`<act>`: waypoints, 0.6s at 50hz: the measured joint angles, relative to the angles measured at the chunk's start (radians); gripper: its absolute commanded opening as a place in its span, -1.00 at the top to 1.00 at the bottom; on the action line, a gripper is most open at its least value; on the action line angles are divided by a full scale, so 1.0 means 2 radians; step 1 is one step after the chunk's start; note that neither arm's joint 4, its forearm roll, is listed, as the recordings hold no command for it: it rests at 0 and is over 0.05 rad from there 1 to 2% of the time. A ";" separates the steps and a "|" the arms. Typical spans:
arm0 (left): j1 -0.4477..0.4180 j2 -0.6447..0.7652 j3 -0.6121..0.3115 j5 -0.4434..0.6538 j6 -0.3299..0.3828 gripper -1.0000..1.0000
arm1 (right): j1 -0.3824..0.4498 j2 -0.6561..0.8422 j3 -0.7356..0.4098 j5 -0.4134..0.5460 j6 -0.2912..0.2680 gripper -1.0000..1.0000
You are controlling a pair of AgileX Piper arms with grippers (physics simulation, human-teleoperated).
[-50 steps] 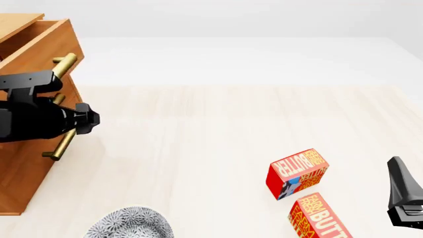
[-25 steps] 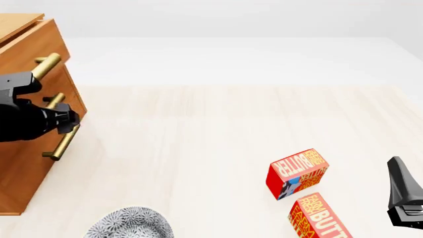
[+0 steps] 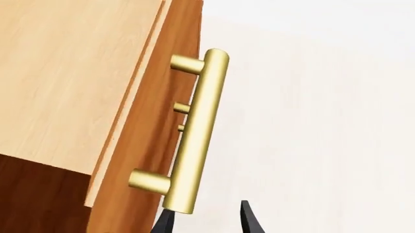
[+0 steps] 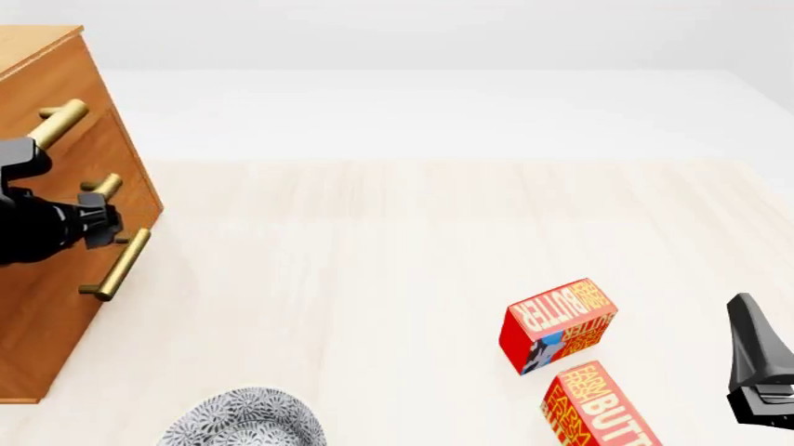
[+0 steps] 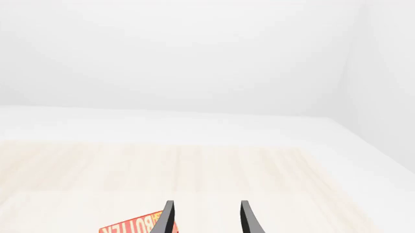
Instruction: Put the chocolate pudding in the top drawer of the cabinet and close it.
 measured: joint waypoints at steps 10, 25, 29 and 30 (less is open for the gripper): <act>0.010 0.003 0.000 -0.004 -0.004 -1.00 | 0.000 0.000 0.000 0.000 0.000 -1.00; 0.014 0.004 -0.007 -0.002 -0.006 -1.00 | 0.000 0.000 0.000 0.000 0.000 -1.00; 0.012 0.004 -0.005 0.002 -0.005 -1.00 | 0.000 0.000 0.000 0.000 0.000 -1.00; 0.012 0.004 -0.005 0.003 -0.004 -1.00 | 0.000 0.000 0.000 0.000 0.000 -1.00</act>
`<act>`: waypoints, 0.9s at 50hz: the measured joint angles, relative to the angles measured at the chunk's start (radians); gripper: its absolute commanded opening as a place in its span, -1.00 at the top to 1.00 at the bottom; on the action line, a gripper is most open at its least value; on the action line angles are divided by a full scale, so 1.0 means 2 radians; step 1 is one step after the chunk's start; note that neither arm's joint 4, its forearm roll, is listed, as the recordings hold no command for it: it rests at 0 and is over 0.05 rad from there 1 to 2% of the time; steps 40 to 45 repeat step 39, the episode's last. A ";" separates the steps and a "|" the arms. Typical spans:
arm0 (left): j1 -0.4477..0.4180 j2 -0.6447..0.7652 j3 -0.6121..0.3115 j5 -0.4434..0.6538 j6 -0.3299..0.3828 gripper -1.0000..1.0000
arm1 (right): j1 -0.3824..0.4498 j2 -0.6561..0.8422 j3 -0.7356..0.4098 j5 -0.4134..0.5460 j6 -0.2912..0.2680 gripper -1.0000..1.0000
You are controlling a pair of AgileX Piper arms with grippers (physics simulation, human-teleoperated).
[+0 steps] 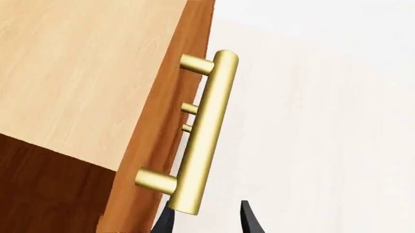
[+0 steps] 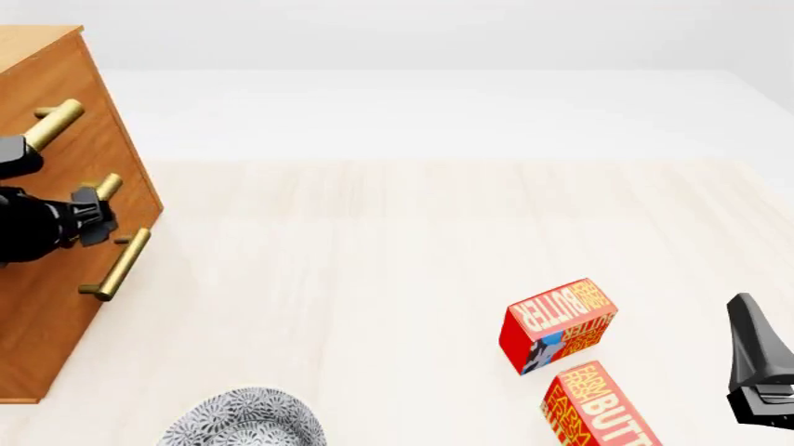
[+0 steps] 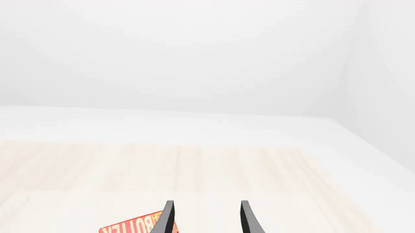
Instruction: Put the chocolate pudding in the top drawer of the cabinet and close it.
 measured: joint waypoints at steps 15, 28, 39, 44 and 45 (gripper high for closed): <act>0.020 -0.059 -0.014 0.093 0.007 -1.00 | 0.000 0.000 0.000 0.000 0.000 -1.00; 0.053 -0.140 -0.075 0.191 0.012 -1.00 | 0.000 0.000 0.000 0.000 0.000 -1.00; 0.074 -0.202 -0.158 0.252 0.015 -1.00 | 0.000 0.000 0.000 0.000 0.000 -1.00; 0.074 -0.202 -0.158 0.252 0.015 -1.00 | 0.000 0.000 0.000 0.000 0.000 -1.00; 0.074 -0.202 -0.158 0.252 0.015 -1.00 | 0.000 0.000 0.000 0.000 0.000 -1.00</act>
